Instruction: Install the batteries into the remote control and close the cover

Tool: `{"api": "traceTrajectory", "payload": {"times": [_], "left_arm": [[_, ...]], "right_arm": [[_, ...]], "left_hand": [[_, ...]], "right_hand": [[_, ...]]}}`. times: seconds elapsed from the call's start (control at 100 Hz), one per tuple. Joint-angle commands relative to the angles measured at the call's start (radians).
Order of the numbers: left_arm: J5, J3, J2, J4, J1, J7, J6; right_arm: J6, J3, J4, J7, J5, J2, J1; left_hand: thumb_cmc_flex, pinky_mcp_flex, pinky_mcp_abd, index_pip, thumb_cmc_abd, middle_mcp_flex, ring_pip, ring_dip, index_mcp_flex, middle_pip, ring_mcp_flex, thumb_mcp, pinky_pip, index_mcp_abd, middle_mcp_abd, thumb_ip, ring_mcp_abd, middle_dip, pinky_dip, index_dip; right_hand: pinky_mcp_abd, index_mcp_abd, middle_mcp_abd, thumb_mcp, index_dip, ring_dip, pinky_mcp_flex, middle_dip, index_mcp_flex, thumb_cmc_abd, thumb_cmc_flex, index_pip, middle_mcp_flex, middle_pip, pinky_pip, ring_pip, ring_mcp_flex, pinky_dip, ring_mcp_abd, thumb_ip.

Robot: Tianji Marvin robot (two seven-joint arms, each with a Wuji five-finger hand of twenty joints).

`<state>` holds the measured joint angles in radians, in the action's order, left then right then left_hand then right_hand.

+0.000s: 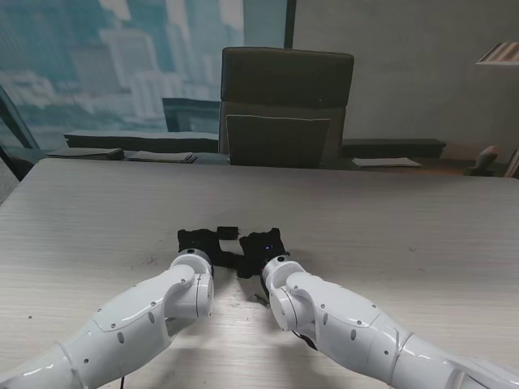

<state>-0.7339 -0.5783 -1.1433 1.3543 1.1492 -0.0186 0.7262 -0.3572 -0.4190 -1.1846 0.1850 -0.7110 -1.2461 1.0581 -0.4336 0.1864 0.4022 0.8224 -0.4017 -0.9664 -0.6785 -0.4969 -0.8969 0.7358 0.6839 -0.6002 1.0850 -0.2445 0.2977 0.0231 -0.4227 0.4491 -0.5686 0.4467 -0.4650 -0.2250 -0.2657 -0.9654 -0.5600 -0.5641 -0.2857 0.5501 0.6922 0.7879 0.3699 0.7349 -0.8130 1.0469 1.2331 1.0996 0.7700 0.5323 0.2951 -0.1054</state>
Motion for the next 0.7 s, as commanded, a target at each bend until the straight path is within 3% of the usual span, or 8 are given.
{"api": "traceTrajectory", "payload": {"times": [0.0, 0.06, 0.08, 0.16, 0.18, 0.2, 0.69], "left_arm": [[0.022, 0.013, -0.003, -0.027, 0.021, -0.035, 0.009], [0.027, 0.013, -0.005, -0.029, 0.022, -0.033, 0.010], [0.028, 0.013, -0.005, -0.030, 0.022, -0.032, 0.011], [0.033, 0.014, -0.006, -0.031, 0.020, -0.032, 0.014], [0.034, 0.014, -0.006, -0.032, 0.020, -0.032, 0.014], [0.034, 0.015, -0.006, -0.032, 0.020, -0.033, 0.014], [0.049, 0.013, -0.020, -0.056, 0.023, -0.005, 0.014]], "right_arm": [[0.002, 0.015, 0.027, -0.038, 0.010, 0.008, 0.032], [0.002, 0.016, 0.028, -0.038, 0.011, 0.008, 0.032], [0.002, 0.016, 0.028, -0.038, 0.011, 0.007, 0.032], [0.003, 0.017, 0.028, -0.038, 0.012, 0.007, 0.031], [0.003, 0.017, 0.029, -0.038, 0.012, 0.007, 0.031], [0.002, 0.017, 0.029, -0.037, 0.012, 0.006, 0.031], [-0.005, 0.014, 0.028, -0.032, 0.012, 0.006, 0.036]], "left_hand": [[-0.032, -0.014, -0.001, -0.058, 0.015, 0.003, -0.016, 0.002, 0.009, -0.075, 0.015, -0.067, 0.006, 0.096, -0.084, 0.059, 0.006, -0.026, -0.012, -0.033], [-0.066, -0.014, -0.001, -0.056, -0.021, 0.000, -0.019, 0.001, 0.012, -0.073, 0.022, -0.090, 0.005, 0.104, -0.086, 0.064, 0.007, -0.025, -0.011, -0.040], [-0.073, -0.012, -0.001, -0.035, -0.039, -0.001, -0.018, 0.003, 0.016, -0.071, 0.024, -0.120, 0.008, 0.107, -0.087, 0.032, 0.009, -0.025, -0.012, -0.074], [-0.103, -0.008, -0.003, -0.021, -0.075, -0.006, -0.022, 0.003, 0.022, -0.069, 0.030, -0.144, 0.010, 0.112, -0.088, 0.020, 0.010, -0.025, -0.012, -0.088], [-0.108, -0.006, -0.004, -0.003, -0.087, -0.009, -0.023, 0.003, 0.026, -0.068, 0.037, -0.164, 0.012, 0.114, -0.088, -0.004, 0.010, -0.025, -0.013, -0.101], [-0.113, -0.005, -0.005, 0.001, -0.096, -0.010, -0.024, 0.003, 0.026, -0.067, 0.039, -0.171, 0.013, 0.114, -0.088, -0.009, 0.011, -0.025, -0.013, -0.105], [-0.236, 0.010, -0.010, 0.106, -0.165, -0.054, -0.050, 0.001, 0.031, -0.042, 0.080, -0.217, 0.023, 0.141, -0.099, -0.051, 0.021, -0.021, -0.017, -0.143]], "right_hand": [[-0.026, 0.096, -0.023, -0.012, -0.038, -0.011, -0.002, 0.011, 0.157, -0.012, -0.008, 0.140, -0.016, 0.026, 0.025, 0.019, 0.014, 0.015, 0.012, 0.013], [-0.026, 0.095, -0.024, -0.012, -0.038, -0.011, -0.001, 0.011, 0.157, -0.012, -0.007, 0.140, -0.016, 0.026, 0.025, 0.019, 0.014, 0.015, 0.013, 0.013], [-0.026, 0.095, -0.024, -0.012, -0.038, -0.011, -0.001, 0.011, 0.157, -0.012, -0.007, 0.140, -0.016, 0.026, 0.025, 0.019, 0.014, 0.015, 0.013, 0.013], [-0.025, 0.096, -0.023, -0.011, -0.038, -0.011, -0.002, 0.011, 0.157, -0.014, -0.007, 0.140, -0.016, 0.026, 0.025, 0.018, 0.012, 0.015, 0.013, 0.013], [-0.025, 0.096, -0.023, -0.011, -0.038, -0.011, -0.002, 0.011, 0.158, -0.015, -0.007, 0.140, -0.017, 0.027, 0.025, 0.018, 0.012, 0.015, 0.013, 0.013], [-0.025, 0.096, -0.022, -0.012, -0.038, -0.011, -0.002, 0.011, 0.158, -0.014, -0.006, 0.141, -0.016, 0.027, 0.025, 0.019, 0.015, 0.015, 0.013, 0.013], [-0.026, 0.096, -0.022, -0.010, -0.038, -0.011, -0.001, 0.011, 0.157, -0.022, -0.004, 0.141, -0.017, 0.027, 0.025, 0.019, 0.013, 0.015, 0.013, 0.014]]}}
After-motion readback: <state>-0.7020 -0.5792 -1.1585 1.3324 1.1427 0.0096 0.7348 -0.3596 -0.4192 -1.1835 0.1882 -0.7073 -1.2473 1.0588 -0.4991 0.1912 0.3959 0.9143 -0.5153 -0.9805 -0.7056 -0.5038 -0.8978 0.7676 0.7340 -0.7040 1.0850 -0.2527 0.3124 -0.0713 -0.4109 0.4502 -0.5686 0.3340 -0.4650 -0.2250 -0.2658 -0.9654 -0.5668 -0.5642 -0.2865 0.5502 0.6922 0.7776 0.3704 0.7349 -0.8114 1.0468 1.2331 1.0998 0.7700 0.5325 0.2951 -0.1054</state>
